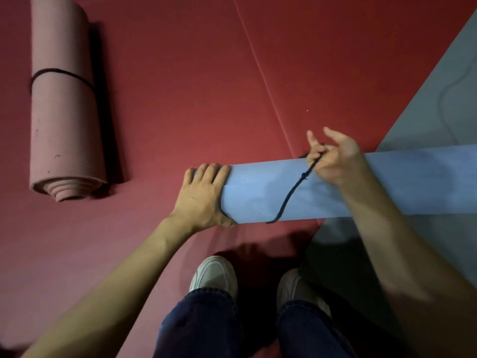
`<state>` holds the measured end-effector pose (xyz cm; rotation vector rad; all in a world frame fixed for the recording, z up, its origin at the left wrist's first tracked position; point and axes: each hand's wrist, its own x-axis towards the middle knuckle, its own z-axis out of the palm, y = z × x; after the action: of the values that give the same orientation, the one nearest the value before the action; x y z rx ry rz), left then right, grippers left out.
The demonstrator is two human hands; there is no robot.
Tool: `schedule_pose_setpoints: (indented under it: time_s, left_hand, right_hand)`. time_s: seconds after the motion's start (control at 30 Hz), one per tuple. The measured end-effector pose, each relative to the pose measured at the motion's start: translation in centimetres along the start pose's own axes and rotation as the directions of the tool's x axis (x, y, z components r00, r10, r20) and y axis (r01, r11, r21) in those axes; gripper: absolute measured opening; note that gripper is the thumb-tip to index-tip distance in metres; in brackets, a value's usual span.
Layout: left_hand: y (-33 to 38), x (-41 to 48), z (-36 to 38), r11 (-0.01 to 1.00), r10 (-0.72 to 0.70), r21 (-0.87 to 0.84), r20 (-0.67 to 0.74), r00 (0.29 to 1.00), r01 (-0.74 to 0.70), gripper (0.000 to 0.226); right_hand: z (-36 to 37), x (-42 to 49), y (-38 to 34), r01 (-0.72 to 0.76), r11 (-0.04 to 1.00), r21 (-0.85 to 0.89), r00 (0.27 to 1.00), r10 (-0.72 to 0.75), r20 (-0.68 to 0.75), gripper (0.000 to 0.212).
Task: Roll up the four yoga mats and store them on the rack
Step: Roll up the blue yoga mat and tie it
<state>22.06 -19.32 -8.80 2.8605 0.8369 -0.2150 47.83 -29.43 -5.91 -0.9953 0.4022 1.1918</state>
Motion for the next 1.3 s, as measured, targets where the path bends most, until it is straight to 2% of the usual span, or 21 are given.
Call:
schedule_pose_setpoints:
  time_s: [0.07, 0.13, 0.2, 0.27, 0.33, 0.4, 0.5, 0.6, 0.67, 0.73, 0.77, 0.83, 0.87, 0.97, 1.07, 1.13, 1.2, 1.23, 1.3]
  left_hand:
    - [-1.7, -0.3, -1.0, 0.998, -0.057, -0.032, 0.111, 0.992, 0.061, 0.122]
    - [-2.8, 0.3, -2.2, 0.991, -0.096, -0.069, 0.232, 0.968, 0.115, 0.125]
    - [-3.3, 1.5, -3.3, 0.976, -0.126, -0.121, 0.356, 0.926, 0.180, 0.126]
    - [-2.8, 2.5, -3.9, 0.960, -0.180, -0.122, 0.419, 0.890, 0.251, 0.122]
    - [-0.3, 3.0, -3.9, 0.973, -0.191, -0.055, 0.346, 0.919, 0.223, 0.114]
    - [3.4, 2.5, -2.8, 0.992, -0.117, -0.012, 0.231, 0.966, 0.123, 0.108]
    - [6.1, 2.3, -0.1, 0.993, -0.103, 0.062, 0.110, 0.989, 0.097, 0.116]
    - [5.2, 4.2, 0.5, 0.987, -0.118, 0.121, 0.087, 0.989, 0.107, 0.125]
    - [4.1, 6.5, -0.6, 0.992, -0.102, 0.091, 0.147, 0.984, 0.089, 0.136]
    - [2.3, 9.1, -2.1, 0.997, -0.052, -0.041, 0.231, 0.972, 0.063, 0.142]
    - [1.4, 10.1, -3.0, 0.991, -0.018, -0.126, 0.253, 0.967, 0.052, 0.139]
    - [-0.4, 11.5, -4.0, 0.964, 0.011, -0.262, 0.216, 0.976, 0.047, 0.125]
    - [-1.1, 11.8, -4.2, 0.948, -0.007, -0.311, 0.174, 0.985, 0.062, 0.113]
    - [-1.8, 12.0, -3.6, 0.894, -0.079, -0.437, 0.065, 0.995, 0.099, 0.083]
    - [-1.2, 11.7, -2.5, 0.888, -0.103, -0.452, -0.008, 0.995, 0.088, 0.070]
    - [-0.8, 11.5, -2.2, 0.880, -0.151, -0.456, -0.006, 0.989, 0.132, 0.065]
    - [-0.3, 11.4, -2.6, 0.864, -0.188, -0.469, 0.032, 0.982, 0.181, 0.058]
    - [0.1, 11.3, -3.0, 0.858, -0.206, -0.471, 0.049, 0.977, 0.205, 0.052]
    - [1.1, 10.9, -3.5, 0.859, -0.252, -0.444, 0.068, 0.965, 0.256, 0.047]
  right_hand:
    - [-1.0, -1.0, 0.5, -0.055, 0.987, -0.153, 0.995, 0.067, 0.071, 0.020]
    - [-1.2, -1.6, 1.1, -0.050, 0.937, -0.345, 0.992, 0.086, 0.090, 0.021]
    - [-0.1, -1.4, 1.6, 0.024, 0.891, -0.454, 0.997, 0.011, 0.073, 0.018]
    - [1.3, -0.7, 1.9, 0.094, 0.842, -0.531, 0.996, -0.083, 0.044, 0.022]
    - [2.5, 0.0, 2.1, 0.139, 0.791, -0.595, 0.988, -0.155, 0.024, 0.024]
    - [3.4, 0.5, 2.2, 0.148, 0.763, -0.630, 0.983, -0.181, 0.012, 0.025]
    - [4.3, 1.1, 2.0, 0.142, 0.765, -0.628, 0.981, -0.193, -0.012, 0.027]
    - [4.2, 1.0, 2.4, 0.114, 0.818, -0.564, 0.991, -0.130, 0.013, 0.027]
    - [3.2, 0.4, 3.7, 0.168, 0.799, -0.577, 0.984, -0.168, 0.054, 0.028]
    - [1.3, -0.5, 5.0, 0.303, 0.660, -0.688, 0.944, -0.305, 0.124, 0.032]
    - [0.0, -1.1, 5.5, 0.357, 0.547, -0.757, 0.914, -0.371, 0.164, 0.035]
    - [-3.3, -2.1, 5.6, 0.388, 0.290, -0.875, 0.861, -0.452, 0.232, 0.041]
    - [-4.9, -2.3, 5.2, 0.373, 0.203, -0.905, 0.849, -0.469, 0.244, 0.041]
    - [-7.6, -1.7, 3.6, 0.368, 0.113, -0.923, 0.816, -0.515, 0.263, 0.036]
    - [-6.7, -0.3, 1.9, 0.388, -0.025, -0.922, 0.747, -0.576, 0.330, 0.034]
    - [-5.9, 0.6, 0.8, 0.407, -0.019, -0.913, 0.698, -0.638, 0.325, 0.038]
    - [-5.7, 0.9, 0.0, 0.425, 0.096, -0.900, 0.707, -0.657, 0.263, 0.041]
    - [-5.6, 0.8, -0.3, 0.430, 0.189, -0.883, 0.727, -0.652, 0.215, 0.041]
    - [-5.1, 0.3, -0.9, 0.429, 0.469, -0.772, 0.781, -0.622, 0.055, 0.037]
